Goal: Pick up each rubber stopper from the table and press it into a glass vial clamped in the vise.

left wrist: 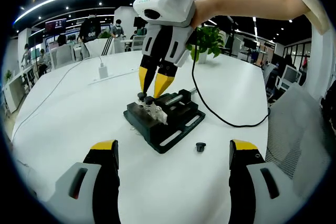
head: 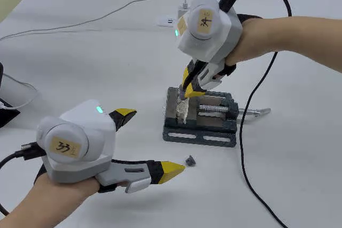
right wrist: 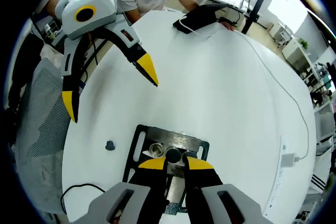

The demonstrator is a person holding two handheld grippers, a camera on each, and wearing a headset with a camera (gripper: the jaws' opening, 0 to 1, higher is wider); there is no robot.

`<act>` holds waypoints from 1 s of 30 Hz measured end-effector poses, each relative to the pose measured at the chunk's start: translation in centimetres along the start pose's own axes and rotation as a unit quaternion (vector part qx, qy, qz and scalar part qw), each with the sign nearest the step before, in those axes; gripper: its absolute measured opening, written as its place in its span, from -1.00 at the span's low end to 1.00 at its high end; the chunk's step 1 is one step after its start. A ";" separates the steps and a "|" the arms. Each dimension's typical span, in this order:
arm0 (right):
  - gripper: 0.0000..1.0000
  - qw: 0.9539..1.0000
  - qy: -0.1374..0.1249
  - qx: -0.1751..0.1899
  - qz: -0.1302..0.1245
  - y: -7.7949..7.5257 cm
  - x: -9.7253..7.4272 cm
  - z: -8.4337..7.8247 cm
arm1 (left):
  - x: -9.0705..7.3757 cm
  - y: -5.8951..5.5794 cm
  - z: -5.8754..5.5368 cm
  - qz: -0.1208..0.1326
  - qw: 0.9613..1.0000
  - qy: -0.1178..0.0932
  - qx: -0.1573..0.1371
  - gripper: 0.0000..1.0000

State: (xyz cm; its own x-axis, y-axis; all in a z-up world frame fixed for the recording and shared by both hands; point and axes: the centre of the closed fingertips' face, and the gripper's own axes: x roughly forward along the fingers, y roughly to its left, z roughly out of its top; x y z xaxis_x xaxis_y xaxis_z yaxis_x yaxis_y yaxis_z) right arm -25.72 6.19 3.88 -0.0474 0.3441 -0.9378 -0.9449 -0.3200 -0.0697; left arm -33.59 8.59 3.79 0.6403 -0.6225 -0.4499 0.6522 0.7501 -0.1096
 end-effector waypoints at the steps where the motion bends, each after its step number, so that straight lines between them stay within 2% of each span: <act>1: -0.77 1.000 -0.001 0.000 0.000 0.1 -0.1 -0.1 | 0.0 0.0 0.0 0.000 1.000 0.000 0.000 0.71; 3: -0.68 1.000 -0.010 -0.001 -0.005 0.2 -0.4 -0.1 | -0.1 0.0 0.0 0.001 1.000 -0.001 0.000 0.71; 5: -0.53 0.999 -0.029 0.008 -0.012 0.3 -0.6 0.2 | -0.1 0.0 0.0 0.000 1.000 0.000 0.000 0.71; 9: -0.28 0.998 -0.059 0.025 -0.011 1.3 -1.0 0.4 | -0.1 0.0 0.0 -0.001 1.000 0.000 0.003 0.71; 14: 0.09 0.996 -0.080 0.034 -0.014 2.6 -1.4 0.4 | 0.0 -0.3 0.0 -0.005 1.000 0.003 0.008 0.71; 15: 0.16 0.996 -0.086 0.035 -0.014 2.5 -1.3 0.4 | 0.0 -0.3 0.0 -0.006 1.000 0.003 0.009 0.71; 18: 0.30 0.994 -0.099 0.044 -0.016 3.0 -1.4 0.3 | 0.0 -0.5 0.1 -0.009 1.000 0.005 0.012 0.71; 24: 0.40 0.992 -0.115 0.052 -0.023 4.2 -1.6 -0.2 | 0.0 -0.9 0.1 -0.015 1.000 0.008 0.018 0.69; 30: 0.38 0.990 -0.123 0.065 -0.032 5.8 -2.1 -1.0 | -0.1 -1.3 -0.1 -0.018 0.999 0.014 0.025 0.68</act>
State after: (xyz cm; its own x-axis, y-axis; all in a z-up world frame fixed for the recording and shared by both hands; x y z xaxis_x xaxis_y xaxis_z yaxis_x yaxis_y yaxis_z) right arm -30.81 2.77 5.11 -0.0482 0.5699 -0.8203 -0.9816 -0.1790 -0.0667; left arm -34.53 7.68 3.87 0.6050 -0.6420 -0.4710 0.6943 0.7149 -0.0825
